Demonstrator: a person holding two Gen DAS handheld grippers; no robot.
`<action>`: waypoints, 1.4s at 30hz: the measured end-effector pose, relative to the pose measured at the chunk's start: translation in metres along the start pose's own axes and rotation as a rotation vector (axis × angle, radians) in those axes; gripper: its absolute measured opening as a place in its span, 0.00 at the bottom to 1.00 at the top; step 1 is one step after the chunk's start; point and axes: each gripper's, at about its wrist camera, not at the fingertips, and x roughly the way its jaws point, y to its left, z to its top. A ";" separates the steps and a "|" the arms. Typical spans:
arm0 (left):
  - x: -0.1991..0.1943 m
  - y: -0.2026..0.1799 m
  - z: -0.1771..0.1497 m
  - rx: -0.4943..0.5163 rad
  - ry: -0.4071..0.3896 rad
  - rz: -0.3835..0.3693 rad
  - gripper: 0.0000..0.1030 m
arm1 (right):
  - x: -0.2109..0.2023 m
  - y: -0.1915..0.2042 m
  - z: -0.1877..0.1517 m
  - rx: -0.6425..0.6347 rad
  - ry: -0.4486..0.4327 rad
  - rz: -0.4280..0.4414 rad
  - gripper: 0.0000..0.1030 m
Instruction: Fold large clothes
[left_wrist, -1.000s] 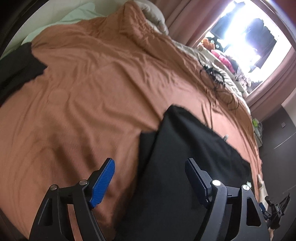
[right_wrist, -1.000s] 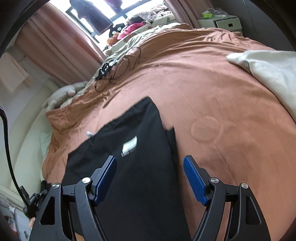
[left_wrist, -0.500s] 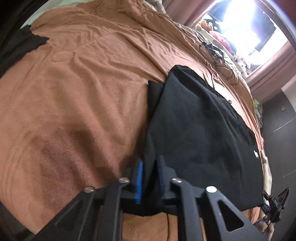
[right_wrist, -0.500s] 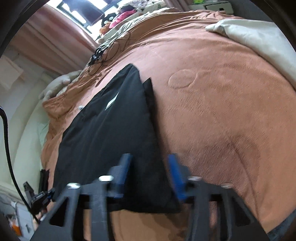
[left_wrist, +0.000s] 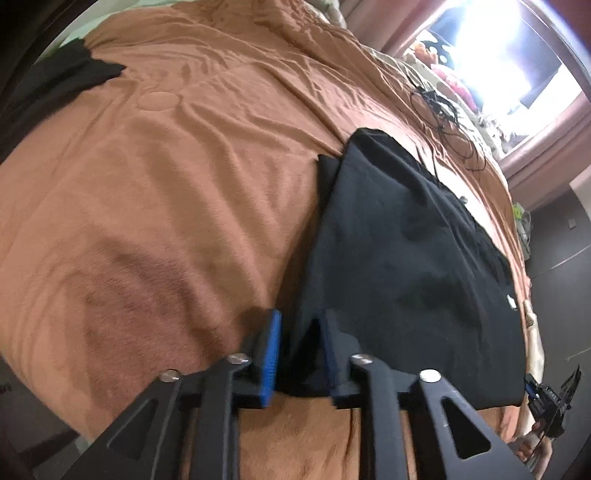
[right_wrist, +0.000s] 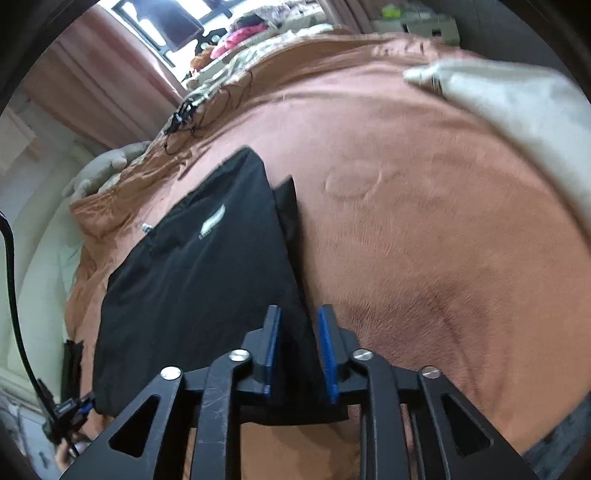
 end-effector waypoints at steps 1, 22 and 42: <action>-0.003 0.004 -0.001 -0.022 -0.005 -0.015 0.44 | -0.008 0.005 0.001 -0.011 -0.019 -0.001 0.35; 0.011 0.029 -0.016 -0.169 0.079 -0.230 0.64 | 0.026 0.165 -0.070 -0.289 0.169 0.182 0.43; 0.021 0.037 -0.018 -0.230 0.060 -0.273 0.30 | 0.107 0.210 -0.088 -0.405 0.285 0.027 0.20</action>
